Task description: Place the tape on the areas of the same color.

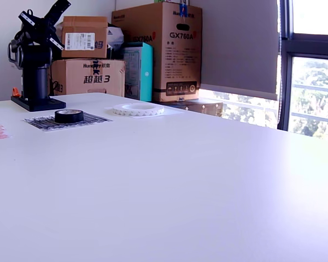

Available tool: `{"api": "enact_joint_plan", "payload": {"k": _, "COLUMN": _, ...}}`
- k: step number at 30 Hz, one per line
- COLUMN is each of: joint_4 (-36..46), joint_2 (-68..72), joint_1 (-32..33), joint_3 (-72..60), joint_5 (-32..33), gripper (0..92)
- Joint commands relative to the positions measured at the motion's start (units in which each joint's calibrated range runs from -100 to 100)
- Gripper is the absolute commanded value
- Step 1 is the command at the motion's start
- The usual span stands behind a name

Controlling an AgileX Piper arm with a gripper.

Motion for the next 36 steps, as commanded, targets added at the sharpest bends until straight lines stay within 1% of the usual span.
{"api": "enact_joint_plan", "payload": {"k": 1, "joint_4": 3.1, "joint_2": 0.4, "joint_1": 3.6, "joint_3": 0.2, "joint_5": 0.1, "gripper": 0.5}}
{"api": "enact_joint_plan", "payload": {"k": 4, "joint_4": 3.1, "joint_2": 0.4, "joint_1": 7.6, "joint_3": 0.2, "joint_5": 0.0, "gripper": 0.5}}
{"api": "enact_joint_plan", "payload": {"k": 7, "joint_4": 3.2, "joint_2": 0.4, "joint_1": 9.6, "joint_3": 0.2, "joint_5": 0.0, "gripper": 0.5}}
{"api": "enact_joint_plan", "payload": {"k": 36, "joint_4": 3.9, "joint_2": 0.5, "joint_1": 9.8, "joint_3": 0.0, "joint_5": 0.1, "gripper": 0.3}}
